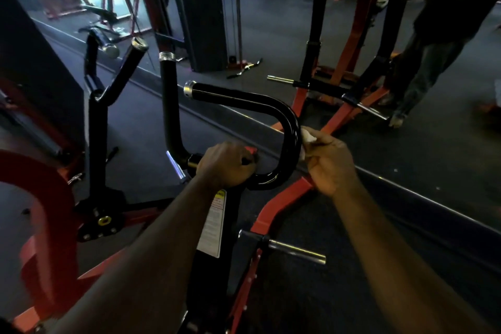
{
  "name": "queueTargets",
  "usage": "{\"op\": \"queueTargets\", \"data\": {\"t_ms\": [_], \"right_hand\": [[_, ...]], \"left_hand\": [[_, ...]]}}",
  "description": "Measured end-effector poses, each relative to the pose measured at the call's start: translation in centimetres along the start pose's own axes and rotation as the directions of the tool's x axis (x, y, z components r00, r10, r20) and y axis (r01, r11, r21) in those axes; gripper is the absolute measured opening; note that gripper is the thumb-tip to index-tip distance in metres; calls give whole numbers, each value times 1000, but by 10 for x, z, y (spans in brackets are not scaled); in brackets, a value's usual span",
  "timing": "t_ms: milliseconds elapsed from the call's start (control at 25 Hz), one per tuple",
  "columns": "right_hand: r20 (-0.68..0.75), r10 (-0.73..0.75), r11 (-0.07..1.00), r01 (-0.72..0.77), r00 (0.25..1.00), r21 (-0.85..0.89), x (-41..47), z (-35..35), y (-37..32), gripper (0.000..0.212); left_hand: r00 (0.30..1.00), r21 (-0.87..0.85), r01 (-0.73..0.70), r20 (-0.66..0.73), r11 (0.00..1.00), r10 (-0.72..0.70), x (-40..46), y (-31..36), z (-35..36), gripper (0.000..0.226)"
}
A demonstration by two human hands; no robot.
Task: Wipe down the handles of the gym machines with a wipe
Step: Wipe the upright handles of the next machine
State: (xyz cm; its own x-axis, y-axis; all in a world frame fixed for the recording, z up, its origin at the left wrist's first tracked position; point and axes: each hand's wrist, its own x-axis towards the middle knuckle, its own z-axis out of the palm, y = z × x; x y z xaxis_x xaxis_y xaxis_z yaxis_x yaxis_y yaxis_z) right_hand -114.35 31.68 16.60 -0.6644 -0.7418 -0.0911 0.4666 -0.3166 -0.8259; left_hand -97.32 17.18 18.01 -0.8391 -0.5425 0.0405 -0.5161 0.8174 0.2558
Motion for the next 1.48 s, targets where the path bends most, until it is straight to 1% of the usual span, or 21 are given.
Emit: {"op": "queueTargets", "data": {"t_ms": [80, 200, 280, 360, 400, 440, 520, 560, 640, 720, 760, 840, 920, 1040, 1120, 1160, 1240, 1280, 1360, 1440, 1480], "right_hand": [[50, 36, 998, -33, 998, -58, -9, -2, 18, 39], [137, 131, 986, -114, 982, -123, -26, 6, 69, 37], [126, 193, 949, -153, 973, -275, -22, 8, 93, 30], [88, 207, 879, -145, 974, -454, -19, 8, 96, 36], [104, 202, 874, -131, 974, -468, -19, 8, 91, 36], [137, 215, 895, -139, 967, -425, -19, 6, 83, 33], [257, 216, 938, -126, 942, -324, -20, 0, 59, 28], [278, 212, 936, -112, 937, -335, -18, -3, 45, 30], [265, 203, 930, -101, 942, -354, -4, -5, 18, 38], [239, 156, 953, -83, 958, -290, 15, 1, -11, 47], [245, 122, 960, -52, 962, -274, 24, 5, -24, 48], [306, 69, 941, 40, 950, -336, 32, 12, -39, 36], [341, 77, 881, 96, 937, -463, 29, 8, -31, 31], [331, 142, 825, 73, 933, -560, 3, -10, 13, 38], [298, 157, 861, 18, 941, -508, -15, -8, 48, 43], [272, 158, 897, -22, 949, -442, -23, -2, 60, 45], [241, 160, 940, -74, 957, -333, -32, 9, 74, 46], [246, 166, 942, -80, 955, -326, -32, 9, 70, 46], [255, 170, 919, -61, 952, -389, -21, -1, 45, 36], [274, 172, 882, -24, 946, -471, -1, -9, 8, 26], [285, 156, 882, -3, 946, -472, 10, -7, -11, 23]], "left_hand": [[1000, 2, 24, -5, 1000, -24, 1, 1, 0, 26], [999, -15, 38, -3, 999, -38, 0, 2, -3, 29], [999, -51, 42, -2, 998, -42, -3, 5, -4, 36], [999, -85, 37, -36, 996, -40, -6, 5, -4, 42], [998, -90, 24, -53, 996, -29, -6, 4, -4, 43], [998, -84, 19, -54, 996, -24, -7, 4, -4, 41], [999, -66, 33, -35, 997, -35, -7, 5, -5, 37], [999, -67, 44, -25, 997, -46, -5, 4, -4, 36], [998, -55, 60, -3, 997, -60, -2, 4, -4, 35], [997, -27, 72, 19, 997, -71, 1, 3, -3, 32], [996, -20, 83, 27, 996, -82, 2, 3, -2, 33], [994, -13, 95, 53, 995, -94, 5, 3, -3, 32], [992, 1, 102, 76, 995, -102, 6, 4, -4, 26], [991, 26, 116, 64, 993, -117, 6, 7, -6, 21], [990, 24, 119, 73, 993, -120, 4, 10, -7, 28], [989, 22, 122, 84, 992, -123, 4, 10, -8, 30], [990, 25, 125, 58, 992, -126, 4, 10, -7, 31], [990, 31, 137, 34, 990, -138, 4, 10, -6, 31], [986, 28, 165, 25, 986, -166, 4, 9, -3, 27], [986, 37, 158, 52, 987, -160, 6, 6, 2, 22], [985, 44, 158, 62, 987, -160, 7, 5, 3, 22]]}}
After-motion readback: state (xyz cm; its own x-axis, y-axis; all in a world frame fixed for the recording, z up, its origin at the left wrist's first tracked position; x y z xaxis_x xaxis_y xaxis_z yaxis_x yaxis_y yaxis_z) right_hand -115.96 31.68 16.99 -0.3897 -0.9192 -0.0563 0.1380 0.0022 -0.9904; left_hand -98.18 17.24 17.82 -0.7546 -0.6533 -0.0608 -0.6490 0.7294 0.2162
